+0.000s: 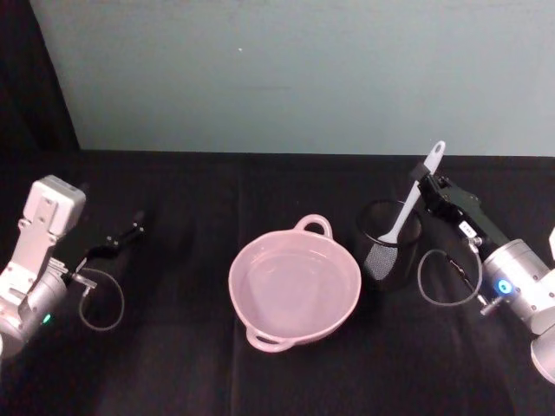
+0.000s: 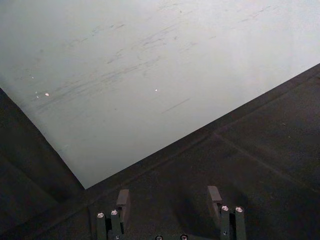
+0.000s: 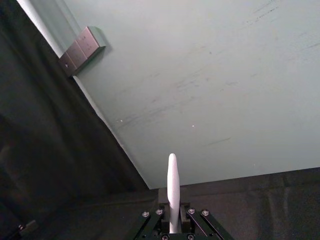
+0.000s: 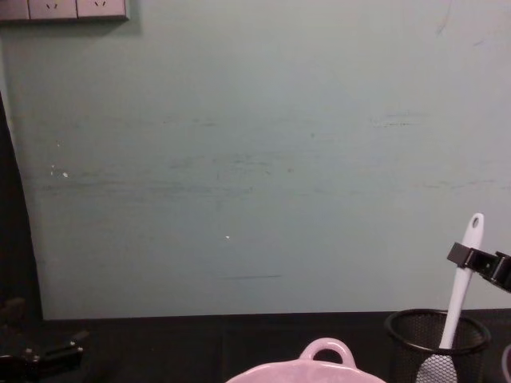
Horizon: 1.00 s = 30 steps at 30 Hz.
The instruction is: Use the one hand to pick up the spoon and stir the clear water in the bowl.
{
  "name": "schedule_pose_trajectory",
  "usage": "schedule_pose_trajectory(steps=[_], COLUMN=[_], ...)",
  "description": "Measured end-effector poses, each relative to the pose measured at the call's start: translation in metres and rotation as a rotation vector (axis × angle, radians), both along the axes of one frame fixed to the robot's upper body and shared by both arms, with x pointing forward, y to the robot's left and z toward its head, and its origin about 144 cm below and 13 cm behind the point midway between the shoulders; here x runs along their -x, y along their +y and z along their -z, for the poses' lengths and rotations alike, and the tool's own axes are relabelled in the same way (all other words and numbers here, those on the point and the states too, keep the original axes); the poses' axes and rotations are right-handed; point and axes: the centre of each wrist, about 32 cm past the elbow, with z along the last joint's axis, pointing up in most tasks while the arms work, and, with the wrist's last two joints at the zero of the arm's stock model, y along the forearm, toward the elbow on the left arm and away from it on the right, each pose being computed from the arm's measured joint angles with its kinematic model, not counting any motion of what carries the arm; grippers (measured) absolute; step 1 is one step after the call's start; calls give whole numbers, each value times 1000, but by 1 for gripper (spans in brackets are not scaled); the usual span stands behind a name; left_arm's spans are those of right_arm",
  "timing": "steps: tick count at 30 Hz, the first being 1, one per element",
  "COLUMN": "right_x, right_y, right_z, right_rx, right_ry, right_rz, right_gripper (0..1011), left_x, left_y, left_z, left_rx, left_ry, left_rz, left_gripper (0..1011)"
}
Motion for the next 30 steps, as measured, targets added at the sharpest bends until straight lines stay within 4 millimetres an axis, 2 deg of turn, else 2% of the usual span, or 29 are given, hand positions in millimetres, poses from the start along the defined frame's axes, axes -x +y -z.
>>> schedule_pose_trajectory(steps=[30], right_x=[-4], right_y=[1], right_z=[1], right_rx=[33], right_ry=[-17], right_rz=[-17], right_gripper=[112], left_x=[0], left_y=[0], left_z=[0], left_rx=[0], left_ry=[0], left_rz=[0], left_gripper=[1005])
